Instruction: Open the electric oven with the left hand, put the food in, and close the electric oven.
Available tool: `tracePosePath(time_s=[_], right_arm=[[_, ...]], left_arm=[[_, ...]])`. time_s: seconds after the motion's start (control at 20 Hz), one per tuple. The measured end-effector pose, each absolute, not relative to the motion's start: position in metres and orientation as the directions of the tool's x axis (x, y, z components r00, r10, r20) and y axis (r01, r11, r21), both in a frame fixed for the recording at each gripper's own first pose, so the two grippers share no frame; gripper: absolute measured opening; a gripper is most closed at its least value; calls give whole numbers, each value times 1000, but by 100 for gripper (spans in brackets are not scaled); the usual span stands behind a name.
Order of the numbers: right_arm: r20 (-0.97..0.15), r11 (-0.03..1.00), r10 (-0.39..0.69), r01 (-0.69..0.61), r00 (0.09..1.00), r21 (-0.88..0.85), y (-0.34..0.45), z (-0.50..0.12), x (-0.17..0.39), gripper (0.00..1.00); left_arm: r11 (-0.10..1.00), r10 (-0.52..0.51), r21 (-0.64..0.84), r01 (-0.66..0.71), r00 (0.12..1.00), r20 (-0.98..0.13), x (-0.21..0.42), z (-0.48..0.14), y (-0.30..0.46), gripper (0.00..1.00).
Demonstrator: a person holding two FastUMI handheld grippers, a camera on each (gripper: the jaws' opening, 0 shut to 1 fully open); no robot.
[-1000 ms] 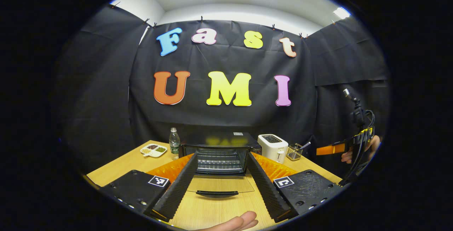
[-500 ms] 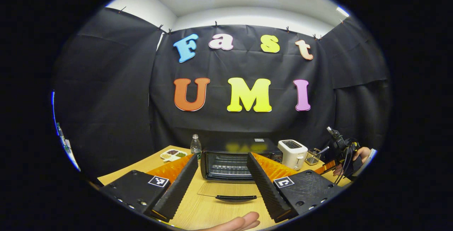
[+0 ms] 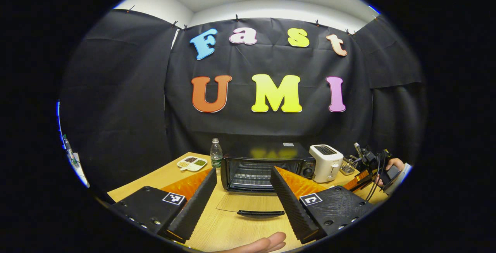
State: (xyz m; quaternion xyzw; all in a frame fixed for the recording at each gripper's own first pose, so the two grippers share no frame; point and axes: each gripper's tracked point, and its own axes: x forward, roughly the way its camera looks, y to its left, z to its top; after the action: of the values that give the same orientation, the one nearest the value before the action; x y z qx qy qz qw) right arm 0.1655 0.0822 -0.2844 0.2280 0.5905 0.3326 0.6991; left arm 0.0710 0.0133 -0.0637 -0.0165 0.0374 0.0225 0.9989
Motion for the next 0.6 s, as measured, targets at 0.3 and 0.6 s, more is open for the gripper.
tracePosePath(time_s=[0.3,0.6], right_arm=[[-662,671,741,-180,115,719,78,-274,153,41],[-621,663,745,-171,243,729,70,-242,131,40]], left_arm=[[999,29,-43,-32,996,-85,63,-68,17,92],[997,28,-72,-35,996,-85,51,-72,35,92]])
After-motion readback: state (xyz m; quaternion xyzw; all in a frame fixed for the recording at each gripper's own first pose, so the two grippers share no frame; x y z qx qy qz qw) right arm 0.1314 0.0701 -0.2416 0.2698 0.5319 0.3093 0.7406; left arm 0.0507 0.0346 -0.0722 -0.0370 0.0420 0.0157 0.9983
